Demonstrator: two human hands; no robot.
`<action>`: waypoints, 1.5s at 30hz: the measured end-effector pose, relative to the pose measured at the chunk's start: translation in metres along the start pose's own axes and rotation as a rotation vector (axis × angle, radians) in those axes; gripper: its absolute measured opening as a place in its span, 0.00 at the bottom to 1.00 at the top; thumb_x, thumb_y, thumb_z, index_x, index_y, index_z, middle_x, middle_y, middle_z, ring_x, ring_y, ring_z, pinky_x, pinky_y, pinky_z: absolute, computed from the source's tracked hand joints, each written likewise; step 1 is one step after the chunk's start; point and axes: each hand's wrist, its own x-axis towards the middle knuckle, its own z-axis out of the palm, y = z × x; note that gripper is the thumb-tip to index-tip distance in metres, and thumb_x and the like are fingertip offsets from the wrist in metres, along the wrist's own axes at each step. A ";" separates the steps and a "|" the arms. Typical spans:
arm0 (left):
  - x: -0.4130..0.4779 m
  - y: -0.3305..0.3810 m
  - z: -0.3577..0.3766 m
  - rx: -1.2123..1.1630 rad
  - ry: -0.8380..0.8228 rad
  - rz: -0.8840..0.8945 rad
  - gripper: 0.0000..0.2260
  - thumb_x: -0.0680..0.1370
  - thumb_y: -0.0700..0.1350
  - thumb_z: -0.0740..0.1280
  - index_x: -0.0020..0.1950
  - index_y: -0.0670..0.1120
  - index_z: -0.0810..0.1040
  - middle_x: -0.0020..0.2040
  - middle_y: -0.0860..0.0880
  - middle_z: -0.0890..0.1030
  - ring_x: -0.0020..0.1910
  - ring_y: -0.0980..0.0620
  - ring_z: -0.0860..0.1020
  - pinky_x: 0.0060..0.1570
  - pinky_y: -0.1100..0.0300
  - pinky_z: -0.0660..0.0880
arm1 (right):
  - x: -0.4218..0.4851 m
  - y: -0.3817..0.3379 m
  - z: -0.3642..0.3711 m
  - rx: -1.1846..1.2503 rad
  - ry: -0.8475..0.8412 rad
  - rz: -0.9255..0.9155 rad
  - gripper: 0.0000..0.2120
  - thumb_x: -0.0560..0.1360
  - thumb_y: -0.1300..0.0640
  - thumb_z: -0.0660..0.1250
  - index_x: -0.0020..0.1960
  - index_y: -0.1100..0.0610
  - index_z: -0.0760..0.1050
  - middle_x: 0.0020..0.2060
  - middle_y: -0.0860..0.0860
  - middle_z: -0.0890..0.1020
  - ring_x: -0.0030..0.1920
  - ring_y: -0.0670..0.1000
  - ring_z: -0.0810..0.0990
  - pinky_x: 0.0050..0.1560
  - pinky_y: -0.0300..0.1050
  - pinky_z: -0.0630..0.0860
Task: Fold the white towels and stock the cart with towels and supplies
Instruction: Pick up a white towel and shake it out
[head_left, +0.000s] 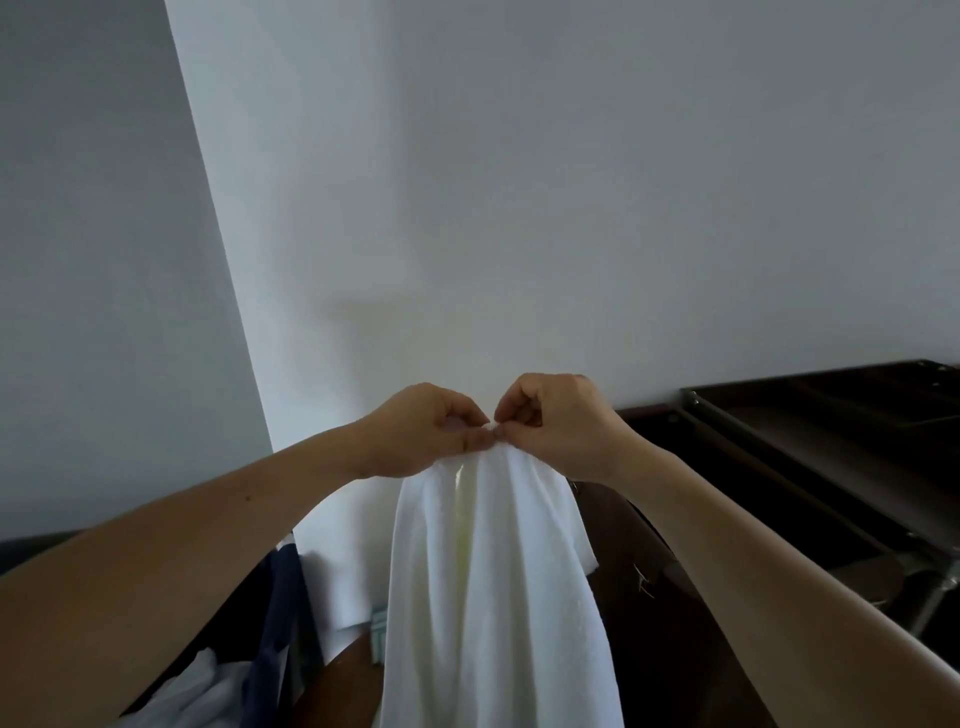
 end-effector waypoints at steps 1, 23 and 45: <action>0.002 0.002 -0.002 0.035 0.047 0.027 0.09 0.77 0.56 0.70 0.49 0.52 0.84 0.40 0.59 0.81 0.42 0.64 0.77 0.42 0.76 0.70 | -0.001 0.004 0.001 0.035 0.034 0.012 0.09 0.73 0.54 0.74 0.41 0.45 0.75 0.37 0.42 0.81 0.40 0.43 0.80 0.45 0.42 0.79; 0.024 -0.004 -0.069 -0.228 0.631 -0.174 0.06 0.78 0.45 0.71 0.49 0.43 0.85 0.45 0.49 0.83 0.44 0.51 0.78 0.48 0.57 0.75 | -0.093 0.122 -0.008 -0.024 -0.240 0.393 0.04 0.78 0.56 0.68 0.45 0.53 0.79 0.41 0.49 0.80 0.41 0.47 0.79 0.42 0.35 0.71; 0.006 -0.069 -0.062 -0.132 0.537 -0.428 0.10 0.79 0.46 0.70 0.50 0.39 0.83 0.48 0.43 0.81 0.43 0.47 0.75 0.38 0.61 0.70 | -0.057 0.124 -0.083 0.608 0.152 0.471 0.35 0.42 0.37 0.85 0.39 0.59 0.83 0.37 0.55 0.85 0.37 0.51 0.83 0.39 0.44 0.79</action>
